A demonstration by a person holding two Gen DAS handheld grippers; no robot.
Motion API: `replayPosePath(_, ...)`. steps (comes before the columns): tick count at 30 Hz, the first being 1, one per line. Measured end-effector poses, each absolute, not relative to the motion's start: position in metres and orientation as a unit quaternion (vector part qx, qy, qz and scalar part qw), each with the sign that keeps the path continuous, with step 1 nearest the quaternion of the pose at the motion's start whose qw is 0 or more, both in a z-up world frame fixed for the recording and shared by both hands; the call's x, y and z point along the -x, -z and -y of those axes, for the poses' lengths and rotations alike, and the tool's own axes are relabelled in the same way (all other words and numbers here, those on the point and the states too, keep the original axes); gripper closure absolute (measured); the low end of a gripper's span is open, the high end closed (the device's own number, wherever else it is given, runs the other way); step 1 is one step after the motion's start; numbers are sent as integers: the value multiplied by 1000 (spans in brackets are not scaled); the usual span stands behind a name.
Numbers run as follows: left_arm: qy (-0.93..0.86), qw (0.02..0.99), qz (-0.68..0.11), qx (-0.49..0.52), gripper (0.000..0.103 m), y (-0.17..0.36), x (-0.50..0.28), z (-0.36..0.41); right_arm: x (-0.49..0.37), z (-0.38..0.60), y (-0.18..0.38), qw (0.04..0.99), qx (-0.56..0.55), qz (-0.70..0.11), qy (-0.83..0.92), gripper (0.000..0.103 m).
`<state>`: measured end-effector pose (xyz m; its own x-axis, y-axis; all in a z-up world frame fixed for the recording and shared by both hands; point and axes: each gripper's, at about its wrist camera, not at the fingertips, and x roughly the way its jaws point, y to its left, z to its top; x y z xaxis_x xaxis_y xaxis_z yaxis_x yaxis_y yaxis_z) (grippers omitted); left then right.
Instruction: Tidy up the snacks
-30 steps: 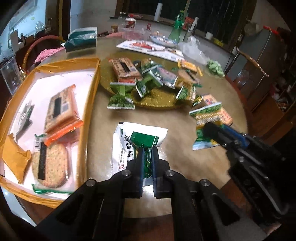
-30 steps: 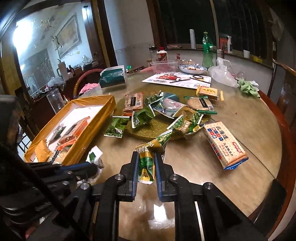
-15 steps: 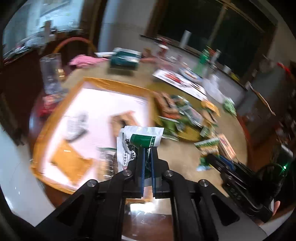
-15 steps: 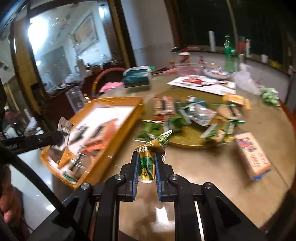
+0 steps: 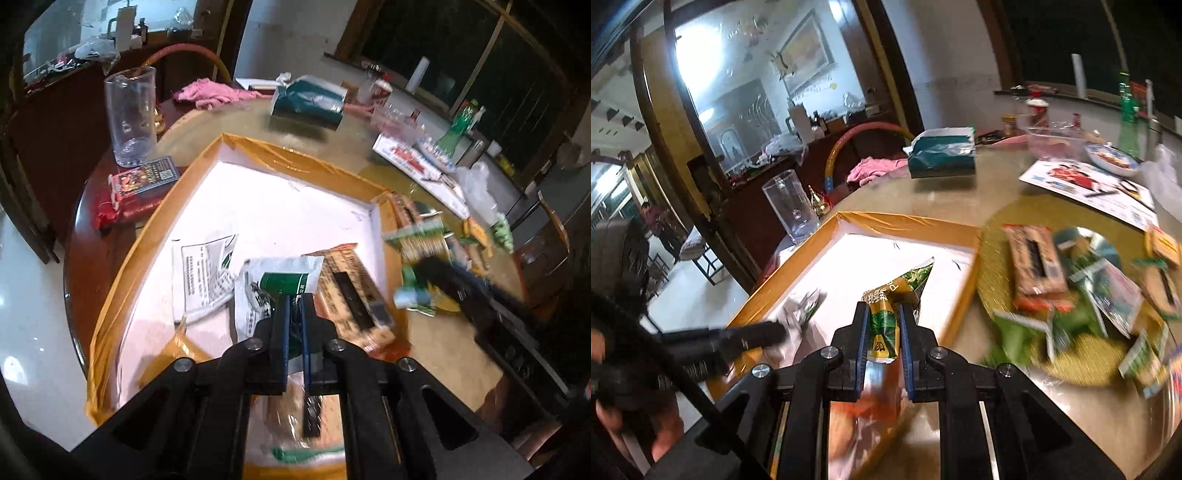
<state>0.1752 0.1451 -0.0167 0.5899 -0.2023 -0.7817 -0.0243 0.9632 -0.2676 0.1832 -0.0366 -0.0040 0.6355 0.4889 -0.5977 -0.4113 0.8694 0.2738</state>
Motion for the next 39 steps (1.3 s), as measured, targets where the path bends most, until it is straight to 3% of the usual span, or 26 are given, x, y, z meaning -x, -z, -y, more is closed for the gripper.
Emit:
replayPosePath(8, 23, 882, -463, 87, 96, 30, -200, -139, -255, 20, 26, 889, -65, -382, -244, 88)
replayPosePath(12, 17, 878, -472, 75, 95, 34, -204, -137, -264, 19, 36, 887, -66, -401, -217, 84)
replayPosePath(13, 17, 876, -476, 75, 93, 35, -204, -137, -264, 19, 37, 885, -70, -404, -221, 79)
replayPosePath(15, 19, 871, -485, 76, 72, 37, -204, -136, -257, 24, 32, 884, -82, -398, -231, 60)
replayPosePath(16, 17, 871, -485, 76, 48, 37, -203, -135, -256, 26, 29, 887, -84, -394, -227, 45)
replayPosePath(17, 14, 874, -479, 75, 33, 35, -200, -134, -252, 30, 25, 891, -89, -386, -222, 37)
replayPosePath(22, -10, 896, -438, 71, 31, 14, -173, -129, -221, 62, 2, 893, -114, -364, -237, 36)
replayPosePath(25, -1, 910, -406, 85, 22, -4, -148, -120, -192, 88, -4, 893, -128, -350, -252, 28)
replayPosePath(28, 21, 918, -386, 88, 20, -17, -127, -102, -166, 115, 1, 891, -132, -348, -261, 28)
replayPosePath(39, 130, 896, -414, 91, 19, -14, -108, -25, -115, 224, 31, 899, -154, -365, -187, 28)
